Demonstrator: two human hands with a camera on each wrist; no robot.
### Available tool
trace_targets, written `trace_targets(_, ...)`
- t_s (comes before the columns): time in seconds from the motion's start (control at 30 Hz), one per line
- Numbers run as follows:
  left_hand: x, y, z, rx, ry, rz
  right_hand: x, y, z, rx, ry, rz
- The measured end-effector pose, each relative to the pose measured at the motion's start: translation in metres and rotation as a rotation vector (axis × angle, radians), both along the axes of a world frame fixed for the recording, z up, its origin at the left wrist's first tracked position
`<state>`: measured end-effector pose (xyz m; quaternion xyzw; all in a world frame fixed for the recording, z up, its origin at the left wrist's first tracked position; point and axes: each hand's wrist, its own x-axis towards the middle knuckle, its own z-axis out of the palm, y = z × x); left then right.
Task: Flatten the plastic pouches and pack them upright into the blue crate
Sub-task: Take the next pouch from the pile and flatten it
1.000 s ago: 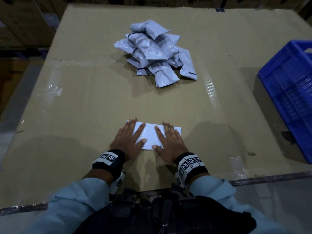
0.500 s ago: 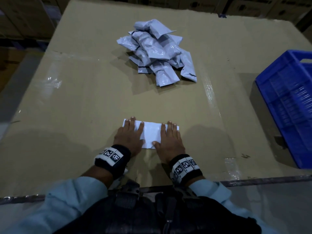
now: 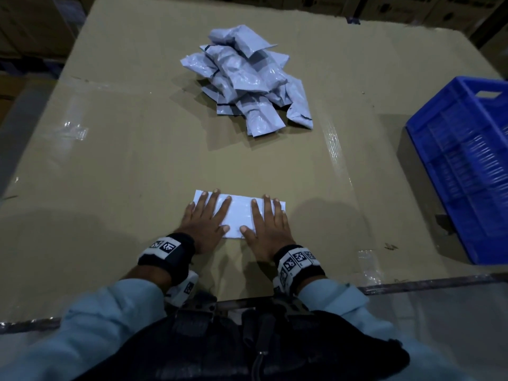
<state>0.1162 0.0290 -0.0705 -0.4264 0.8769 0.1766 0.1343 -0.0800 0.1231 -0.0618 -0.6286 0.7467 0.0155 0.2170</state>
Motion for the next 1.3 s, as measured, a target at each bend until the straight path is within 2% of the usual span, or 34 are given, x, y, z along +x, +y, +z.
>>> trace_targets(0.13, 0.007, -0.003, 0.003, 0.021, -0.015, 0.026, 0.005, 0.005, -0.002, -0.097, 0.034, -0.042)
trace_targets(0.2, 0.009, -0.001, 0.004, -0.003, 0.006, 0.058, 0.009, 0.009, -0.002, -0.123, 0.055, -0.131)
trace_targets(0.3, 0.015, 0.006, 0.009, -0.024, 0.014, 0.111, 0.010, 0.013, -0.002, -0.089, 0.060, -0.252)
trace_targets(0.4, 0.021, 0.009, 0.009, -0.046, 0.010, 0.178, 0.002, 0.013, -0.001, -0.016, 0.074, -0.289)
trace_targets(0.57, 0.024, 0.012, 0.014, -0.148, -0.032, 0.159, -0.001, 0.016, 0.000, 0.005, 0.123, -0.286)
trace_targets(0.67, 0.021, 0.012, 0.014, -0.155, -0.010, 0.153, 0.004, 0.020, 0.003, -0.087, 0.137, -0.270)
trace_targets(0.77, 0.019, 0.009, 0.011, -0.109, 0.007, 0.170, 0.012, 0.023, 0.005, -0.247, 0.165, -0.081)
trace_targets(0.87, 0.018, 0.009, 0.011, -0.073, -0.006, 0.167, 0.016, 0.021, -0.001, -0.214, 0.173, 0.059)
trace_targets(0.97, 0.022, 0.009, 0.009, -0.048, 0.026, 0.192, 0.012, 0.018, 0.000, -0.112, 0.152, 0.060)
trace_targets(1.13, 0.024, 0.010, 0.007, -0.055, 0.069, 0.296, 0.014, 0.022, 0.009, -0.118, 0.116, -0.058)
trace_targets(1.23, 0.025, 0.009, 0.012, -0.076, 0.063, 0.296, 0.014, 0.024, 0.010, -0.100, 0.167, -0.087)
trace_targets(1.3, 0.027, 0.006, 0.019, -0.119, 0.155, 0.320, 0.011, 0.025, 0.008, -0.143, 0.230, -0.106)
